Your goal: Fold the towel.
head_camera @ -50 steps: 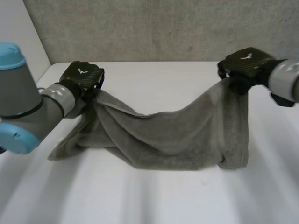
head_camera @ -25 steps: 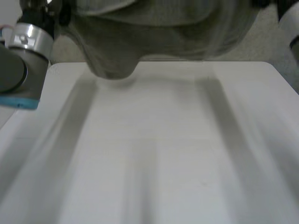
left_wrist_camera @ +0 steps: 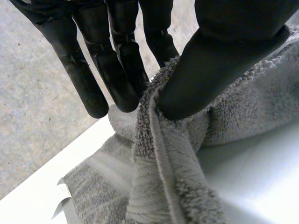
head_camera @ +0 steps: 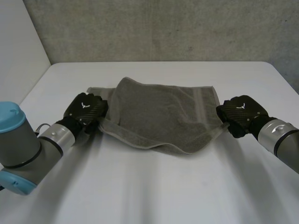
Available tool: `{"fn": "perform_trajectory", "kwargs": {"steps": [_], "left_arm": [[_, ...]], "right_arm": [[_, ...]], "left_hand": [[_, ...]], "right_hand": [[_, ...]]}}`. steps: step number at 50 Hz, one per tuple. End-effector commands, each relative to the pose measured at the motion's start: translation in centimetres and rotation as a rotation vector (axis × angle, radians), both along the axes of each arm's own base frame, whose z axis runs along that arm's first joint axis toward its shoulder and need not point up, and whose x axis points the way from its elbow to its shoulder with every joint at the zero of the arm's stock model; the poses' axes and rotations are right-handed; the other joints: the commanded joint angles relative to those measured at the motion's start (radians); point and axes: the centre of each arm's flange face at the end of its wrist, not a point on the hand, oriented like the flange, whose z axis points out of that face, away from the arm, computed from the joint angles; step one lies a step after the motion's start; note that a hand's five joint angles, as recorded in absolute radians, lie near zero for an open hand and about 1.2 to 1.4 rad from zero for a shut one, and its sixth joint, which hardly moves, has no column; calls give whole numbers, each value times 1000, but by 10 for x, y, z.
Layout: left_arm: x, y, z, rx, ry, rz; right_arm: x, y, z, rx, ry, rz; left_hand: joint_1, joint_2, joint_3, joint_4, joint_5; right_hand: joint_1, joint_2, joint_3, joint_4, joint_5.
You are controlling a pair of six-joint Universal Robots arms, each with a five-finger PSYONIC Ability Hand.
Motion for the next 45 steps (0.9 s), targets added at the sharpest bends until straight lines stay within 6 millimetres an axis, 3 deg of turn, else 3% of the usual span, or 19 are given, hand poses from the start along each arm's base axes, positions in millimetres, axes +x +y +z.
{"fn": "perform_trajectory", "kwargs": {"steps": [1,3,8,15,23,31,37,45], "left_arm": [[-1,-1,-10,15,-20,0],[0,-1,-17,33,-27,3],[3,-1,-23,54,-36,31],[11,4,-26,69,-59,117],[19,17,-15,59,-60,185],[27,43,13,2,-35,226],[35,68,20,57,-37,233],[45,94,4,284,-95,244]], "right_arm": [[-7,-9,0,-19,-13,-35],[-13,-14,0,-27,-14,-57],[-18,-17,-2,-21,-13,-74],[-18,-18,-11,8,-10,-74],[-17,-17,-13,16,-9,-70],[-16,-16,-15,23,-7,-68],[-16,-16,-16,29,-6,-66],[-15,-16,-22,48,-2,-64]], "left_hand": [[-182,-169,-177,-177,-196],[-390,-377,-385,-385,-404],[-487,-474,-482,-482,-501],[-543,-530,-538,-538,-557],[-596,-583,-591,-591,-610],[-587,-574,-582,-582,-601],[-514,-501,-509,-509,-528],[-478,-465,-474,-473,-492]], "right_hand": [[67,60,57,62,57],[67,60,57,62,57],[67,60,57,62,57],[67,60,57,62,57],[67,60,57,62,57],[67,60,57,62,57],[67,60,57,62,57],[67,60,57,62,57]]}}
